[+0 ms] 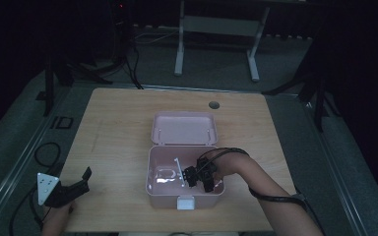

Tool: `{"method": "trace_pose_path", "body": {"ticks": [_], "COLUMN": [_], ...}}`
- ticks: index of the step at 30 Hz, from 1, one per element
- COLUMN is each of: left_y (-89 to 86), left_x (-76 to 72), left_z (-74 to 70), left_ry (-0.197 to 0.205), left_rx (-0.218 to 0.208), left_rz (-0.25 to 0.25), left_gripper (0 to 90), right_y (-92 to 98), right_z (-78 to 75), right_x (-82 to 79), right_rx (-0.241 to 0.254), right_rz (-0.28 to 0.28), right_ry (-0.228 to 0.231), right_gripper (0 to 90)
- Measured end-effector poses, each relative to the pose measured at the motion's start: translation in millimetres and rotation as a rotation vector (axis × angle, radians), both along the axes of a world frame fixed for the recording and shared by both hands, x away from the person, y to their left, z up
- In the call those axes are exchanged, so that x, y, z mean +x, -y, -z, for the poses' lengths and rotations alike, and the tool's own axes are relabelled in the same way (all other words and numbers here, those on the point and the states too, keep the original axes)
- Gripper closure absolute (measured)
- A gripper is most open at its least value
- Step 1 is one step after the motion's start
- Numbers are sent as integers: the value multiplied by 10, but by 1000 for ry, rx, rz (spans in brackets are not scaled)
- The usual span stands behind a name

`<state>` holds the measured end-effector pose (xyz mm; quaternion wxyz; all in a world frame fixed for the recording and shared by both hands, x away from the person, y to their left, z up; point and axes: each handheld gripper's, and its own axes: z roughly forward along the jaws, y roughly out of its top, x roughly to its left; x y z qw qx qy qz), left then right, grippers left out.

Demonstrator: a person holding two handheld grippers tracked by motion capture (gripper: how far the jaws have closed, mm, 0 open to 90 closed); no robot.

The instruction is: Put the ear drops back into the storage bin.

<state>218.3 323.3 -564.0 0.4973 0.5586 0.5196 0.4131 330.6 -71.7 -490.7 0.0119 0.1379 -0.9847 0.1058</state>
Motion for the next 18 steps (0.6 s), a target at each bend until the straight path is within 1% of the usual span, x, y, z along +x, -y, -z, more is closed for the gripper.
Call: {"method": "trace_pose_path", "body": {"ticks": [4,5,7,10,12,15,17,18], "left_y": [2,1,0,-1,-1,-2,-4,-4], "left_x": [0,-2,-1,2,2,2,3,3], "left_z": [1,1,1,-1,-1,-1,-1,-1], "left_ry": [2,3,2,-3,-4,-4,-4,-5], "left_rx": [0,1,-1,-1,-1,-2,-3,-3], "left_rz": [-1,-1,-1,-2,-3,-3,-3,-3], "left_gripper": [4,4,5,4,4,4,4,4], "right_y": [-6,-4,6,33,45,53,54,68], "right_z": [-17,-20,-58,-134,-180,-237,-254,-325], "right_x": [6,9,12,20,28,32,32,30], "right_rx": [10,15,28,55,69,69,71,86], "right_rz": [9,14,20,30,41,44,46,46], "right_ry": [-5,-12,-25,-27,-24,-11,-11,-6], "right_gripper": [572,569,560,556,546,530,523,506]}}
